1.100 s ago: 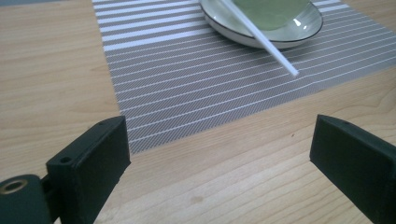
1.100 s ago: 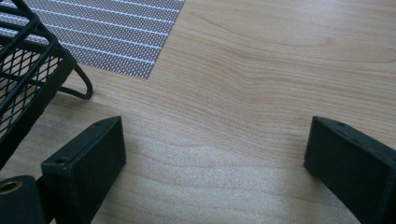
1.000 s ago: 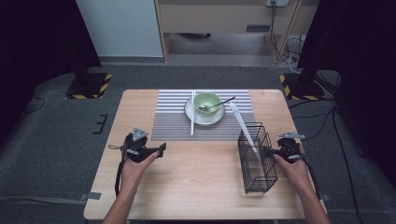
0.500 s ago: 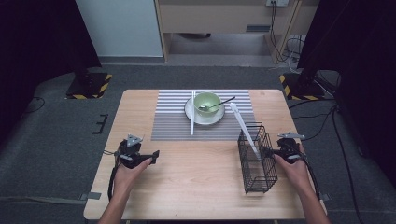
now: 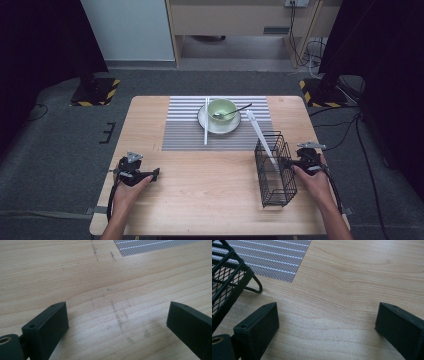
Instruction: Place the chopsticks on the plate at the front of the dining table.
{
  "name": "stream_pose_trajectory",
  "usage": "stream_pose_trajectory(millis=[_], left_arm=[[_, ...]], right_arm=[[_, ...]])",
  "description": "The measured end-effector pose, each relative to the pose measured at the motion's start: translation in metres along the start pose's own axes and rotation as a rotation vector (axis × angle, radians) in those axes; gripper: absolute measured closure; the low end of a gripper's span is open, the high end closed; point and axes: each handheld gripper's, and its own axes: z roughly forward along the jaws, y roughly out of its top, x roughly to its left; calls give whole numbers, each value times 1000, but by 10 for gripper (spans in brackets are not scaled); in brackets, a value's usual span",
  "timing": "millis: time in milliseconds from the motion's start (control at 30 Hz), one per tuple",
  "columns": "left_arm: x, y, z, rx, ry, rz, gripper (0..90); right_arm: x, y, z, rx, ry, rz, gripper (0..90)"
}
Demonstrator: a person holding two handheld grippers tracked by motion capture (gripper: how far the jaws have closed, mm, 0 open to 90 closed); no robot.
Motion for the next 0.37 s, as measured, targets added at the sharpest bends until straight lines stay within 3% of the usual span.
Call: stream_pose_trajectory(millis=[67, 367], left_arm=[[-2, -1, 1, -2, 11, 16, 19], [-1, 0, 2, 1, 29, -3, 6]], right_arm=[[0, 0, 0, 2, 0, 0, 46], [5, 0, 1, 13, -41, 40, 3]])
